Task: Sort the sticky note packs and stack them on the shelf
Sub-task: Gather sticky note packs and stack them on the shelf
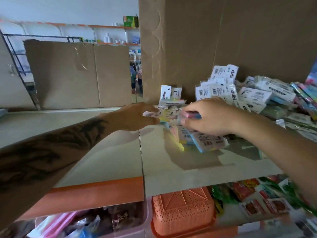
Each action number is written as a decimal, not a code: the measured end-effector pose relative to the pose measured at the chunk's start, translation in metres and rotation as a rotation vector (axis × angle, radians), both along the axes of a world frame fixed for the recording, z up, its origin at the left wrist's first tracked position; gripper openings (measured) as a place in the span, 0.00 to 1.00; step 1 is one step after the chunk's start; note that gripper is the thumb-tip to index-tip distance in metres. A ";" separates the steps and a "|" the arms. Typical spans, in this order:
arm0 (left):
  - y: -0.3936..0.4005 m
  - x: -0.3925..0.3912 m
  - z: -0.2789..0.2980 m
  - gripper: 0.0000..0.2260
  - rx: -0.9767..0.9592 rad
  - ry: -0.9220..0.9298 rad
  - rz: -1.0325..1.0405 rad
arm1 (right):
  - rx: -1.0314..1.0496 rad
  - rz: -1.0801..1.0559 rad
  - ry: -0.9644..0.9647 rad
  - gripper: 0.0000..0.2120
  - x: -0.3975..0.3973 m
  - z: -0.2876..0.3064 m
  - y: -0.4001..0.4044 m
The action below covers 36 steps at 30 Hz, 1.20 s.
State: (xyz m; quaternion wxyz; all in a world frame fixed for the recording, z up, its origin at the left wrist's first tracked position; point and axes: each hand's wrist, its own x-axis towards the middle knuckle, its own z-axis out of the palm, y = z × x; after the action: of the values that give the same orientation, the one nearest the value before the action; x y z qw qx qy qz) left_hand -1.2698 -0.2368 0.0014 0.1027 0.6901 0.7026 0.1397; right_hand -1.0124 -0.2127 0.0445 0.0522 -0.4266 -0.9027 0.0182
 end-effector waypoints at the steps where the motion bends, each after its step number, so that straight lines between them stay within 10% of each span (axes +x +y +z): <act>1: -0.001 -0.001 0.000 0.25 0.017 -0.004 -0.008 | -0.020 0.020 0.021 0.24 0.001 0.000 -0.001; 21: -0.074 -0.021 0.006 0.21 0.125 -0.151 -0.008 | 0.384 0.367 0.209 0.15 -0.034 -0.008 -0.025; 36: -0.242 -0.221 0.003 0.23 0.126 -0.065 0.198 | 0.497 0.620 0.182 0.16 -0.259 -0.031 -0.130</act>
State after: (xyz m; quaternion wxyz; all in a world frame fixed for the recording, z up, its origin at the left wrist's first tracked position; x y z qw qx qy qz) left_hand -1.4904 -0.4790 0.0044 0.0676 0.6174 0.7536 0.2152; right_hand -1.2711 -0.3427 0.0138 0.2254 -0.1054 -0.9572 -0.1480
